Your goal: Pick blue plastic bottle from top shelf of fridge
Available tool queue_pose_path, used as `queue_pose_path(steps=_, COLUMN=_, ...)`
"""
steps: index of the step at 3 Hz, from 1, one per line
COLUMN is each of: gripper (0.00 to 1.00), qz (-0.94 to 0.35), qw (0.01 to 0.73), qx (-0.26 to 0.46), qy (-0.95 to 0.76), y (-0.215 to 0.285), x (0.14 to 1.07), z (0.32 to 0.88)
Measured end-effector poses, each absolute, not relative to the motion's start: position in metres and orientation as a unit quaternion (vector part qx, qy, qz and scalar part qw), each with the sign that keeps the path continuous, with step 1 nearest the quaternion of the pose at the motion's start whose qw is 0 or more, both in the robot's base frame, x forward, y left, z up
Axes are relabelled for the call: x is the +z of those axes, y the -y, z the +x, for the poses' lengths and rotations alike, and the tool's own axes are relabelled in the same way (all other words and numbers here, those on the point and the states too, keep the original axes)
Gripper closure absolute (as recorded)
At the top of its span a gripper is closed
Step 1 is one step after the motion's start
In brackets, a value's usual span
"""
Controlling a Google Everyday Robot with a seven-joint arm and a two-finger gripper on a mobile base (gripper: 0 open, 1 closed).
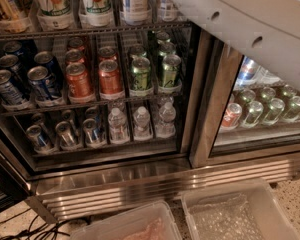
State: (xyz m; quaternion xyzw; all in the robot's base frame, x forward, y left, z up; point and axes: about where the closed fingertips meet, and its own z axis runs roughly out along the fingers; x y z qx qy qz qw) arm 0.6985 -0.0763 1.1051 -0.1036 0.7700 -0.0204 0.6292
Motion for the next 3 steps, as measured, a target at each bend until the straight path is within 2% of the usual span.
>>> queue_pose_path(steps=2, gripper=0.37, qz=-0.091, qw=0.635, qx=-0.025, qy=-0.767, y=0.080, x=1.102, z=0.731)
queue_pose_path(steps=3, gripper=0.56, qz=-0.097, qw=0.645, qx=-0.029, qy=-0.757, y=0.080, x=1.104, z=0.733)
